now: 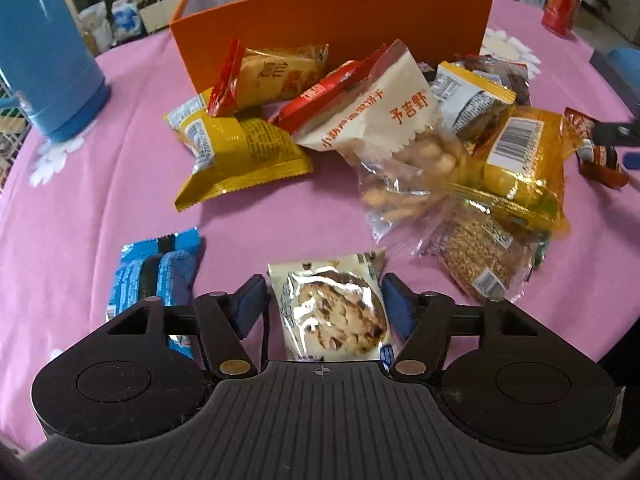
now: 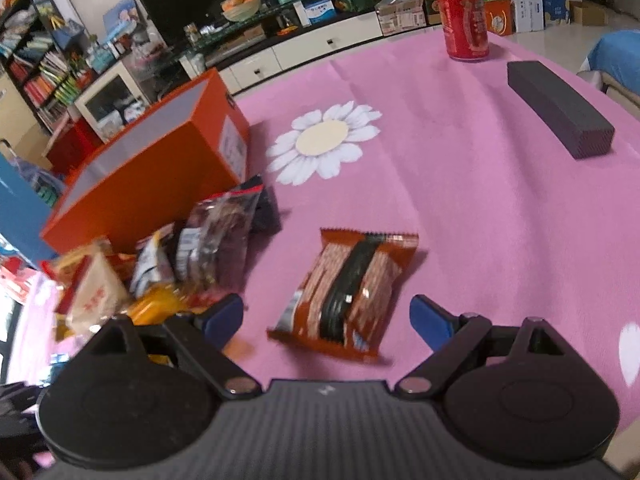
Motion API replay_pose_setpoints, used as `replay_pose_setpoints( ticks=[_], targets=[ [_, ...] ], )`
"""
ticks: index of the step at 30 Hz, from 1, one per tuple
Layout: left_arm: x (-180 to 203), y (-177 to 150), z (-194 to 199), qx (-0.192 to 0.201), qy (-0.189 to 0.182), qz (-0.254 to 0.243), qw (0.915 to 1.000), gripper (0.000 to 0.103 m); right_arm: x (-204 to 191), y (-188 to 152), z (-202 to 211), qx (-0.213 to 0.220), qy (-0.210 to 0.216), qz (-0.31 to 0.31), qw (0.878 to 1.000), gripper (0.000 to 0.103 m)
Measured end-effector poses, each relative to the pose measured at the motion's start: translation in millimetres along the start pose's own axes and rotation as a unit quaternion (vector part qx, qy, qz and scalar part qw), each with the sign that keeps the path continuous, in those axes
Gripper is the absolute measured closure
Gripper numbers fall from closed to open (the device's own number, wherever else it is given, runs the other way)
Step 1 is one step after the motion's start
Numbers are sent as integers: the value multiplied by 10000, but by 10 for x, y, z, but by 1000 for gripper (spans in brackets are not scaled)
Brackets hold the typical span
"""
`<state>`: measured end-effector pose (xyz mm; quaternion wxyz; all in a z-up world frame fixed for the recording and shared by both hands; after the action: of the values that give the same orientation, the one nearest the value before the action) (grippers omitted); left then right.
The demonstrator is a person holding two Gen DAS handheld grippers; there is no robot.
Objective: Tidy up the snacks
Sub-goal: 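Grasp the cookie bag with the left tool while the right tool grasps the brown wafer bar, then lower both snacks into the orange box and open both tools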
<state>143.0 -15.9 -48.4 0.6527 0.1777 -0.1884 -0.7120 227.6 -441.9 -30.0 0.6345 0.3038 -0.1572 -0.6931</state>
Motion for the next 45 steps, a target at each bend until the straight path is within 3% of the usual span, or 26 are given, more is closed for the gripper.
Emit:
replay_pose_setpoints(
  ticks=[3, 8, 9, 11, 12, 14, 22, 27, 32, 38, 45],
  targets=[
    [22, -89, 7, 35, -1, 68, 10000, 43, -74, 52, -174, -129, -245, 159, 9995, 12],
    [-21, -148, 13, 60, -143, 247, 9996, 42, -238, 15, -282, -65, -778, 779, 9939, 12],
    [-51, -147, 9, 20, -211, 361, 9991, 46, -263, -7, -293, -42, -861, 919, 9920, 13],
    [-93, -149, 42, 107, -192, 437, 9988, 67, -303, -45, -300, -8, -985, 1199, 9879, 21],
    [-114, -150, 62, 133, -203, 460, 9987, 82, -298, -66, -279, 51, -933, 1256, 9877, 25],
    [-174, -153, 79, 106, -200, 547, 9982, 82, -281, -88, -202, 84, -911, 1355, 9865, 50],
    [-392, -94, 334, 220, -401, 964, 9943, 82, -117, -259, 304, 66, -517, 752, 9958, 49],
    [-510, 213, 562, 559, -733, 1315, 9870, 82, -279, -18, 603, 550, -155, 662, 9962, 49],
    [-558, 772, 647, 937, -954, 1412, 9809, 82, -589, 437, 629, 953, 589, 688, 9913, 49],
    [-553, 1665, 503, 1435, -934, 1357, 9758, 82, -1060, 1118, 258, 1288, 889, 1213, 9802, 49],
    [-353, 2390, -68, 1387, -1038, 1264, 9768, 82, -1393, 1617, -444, 1195, 857, 1670, 9749, 49]
  ],
)
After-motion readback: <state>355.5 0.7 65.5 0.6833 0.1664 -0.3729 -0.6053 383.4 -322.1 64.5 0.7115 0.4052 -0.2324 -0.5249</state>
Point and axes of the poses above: each gripper's, at about its wrist camera, not at the fingertips, and z roughly against the way its jaws point, x to its right, y to its top, the point moved 1 cm from there along -z, roughly the way its jaws point, and after that the axes turned 8 degrees about z, right-handed, at the moved point
